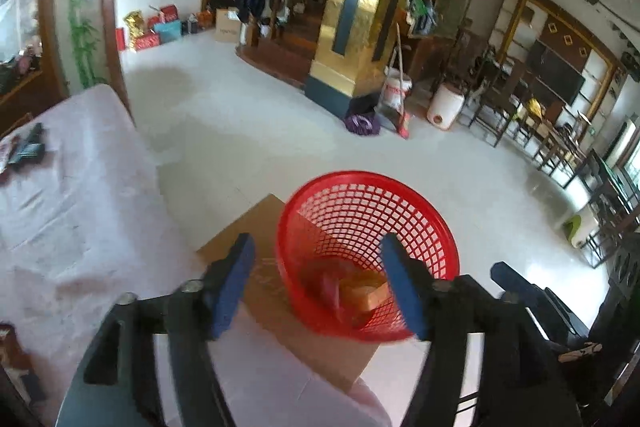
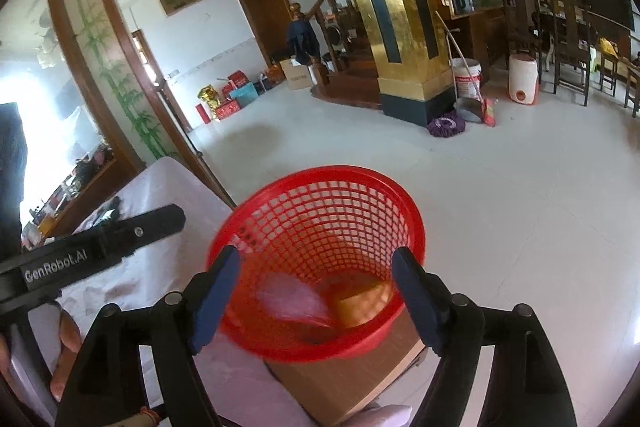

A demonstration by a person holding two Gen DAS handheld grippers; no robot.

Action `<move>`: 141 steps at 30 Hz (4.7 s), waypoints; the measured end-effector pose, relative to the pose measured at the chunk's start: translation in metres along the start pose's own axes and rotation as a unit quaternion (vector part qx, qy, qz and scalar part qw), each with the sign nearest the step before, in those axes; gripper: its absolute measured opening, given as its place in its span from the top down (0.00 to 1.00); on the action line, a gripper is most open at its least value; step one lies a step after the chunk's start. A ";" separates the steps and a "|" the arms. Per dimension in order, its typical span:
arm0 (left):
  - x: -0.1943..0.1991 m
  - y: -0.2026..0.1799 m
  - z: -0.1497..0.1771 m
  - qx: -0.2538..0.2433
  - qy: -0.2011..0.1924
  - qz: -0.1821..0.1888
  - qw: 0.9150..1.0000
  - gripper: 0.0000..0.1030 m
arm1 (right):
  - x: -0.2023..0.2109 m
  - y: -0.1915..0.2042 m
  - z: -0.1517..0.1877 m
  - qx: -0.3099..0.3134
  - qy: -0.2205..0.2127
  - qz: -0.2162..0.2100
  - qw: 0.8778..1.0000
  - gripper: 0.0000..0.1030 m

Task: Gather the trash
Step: 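Open left tool dropping pink bag while right tool drops yellow container into basket, then move both tools back to the trash pile on the table, then grasp white plastic bag with left tool while right tool grasps blue-white medicine box, then carry plastic bag and medicine box with both tools over the red wastebasket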

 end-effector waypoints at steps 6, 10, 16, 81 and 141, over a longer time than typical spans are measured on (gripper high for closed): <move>0.082 0.039 0.036 0.045 -0.044 -0.052 0.997 0.22 | 0.055 0.047 0.014 0.025 -0.032 -0.028 0.999 0.14; 0.133 0.072 0.069 0.076 -0.069 -0.092 0.990 0.22 | 0.089 0.091 0.027 0.057 -0.052 -0.050 0.996 0.11; 0.198 0.131 0.128 0.117 -0.108 -0.133 0.978 0.20 | 0.118 0.151 0.053 0.094 -0.057 -0.086 0.990 0.09; 0.159 0.315 0.300 0.214 0.041 -0.080 0.973 0.51 | -0.117 0.462 0.229 0.448 0.245 -0.235 0.827 0.43; 0.182 0.089 0.122 0.053 -0.066 -0.021 0.996 0.50 | 0.141 0.174 0.068 0.145 -0.050 -0.117 0.981 0.63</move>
Point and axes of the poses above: each gripper's, at about its wrist camera, not at the fingertips, and x roughly against the way its jaws point, y to its left, z to its underside, the point moved 10 cm from there along -x, roughly the way its jaws point, and after that the axes turned 12 degrees about y, right-handed, at the moved point
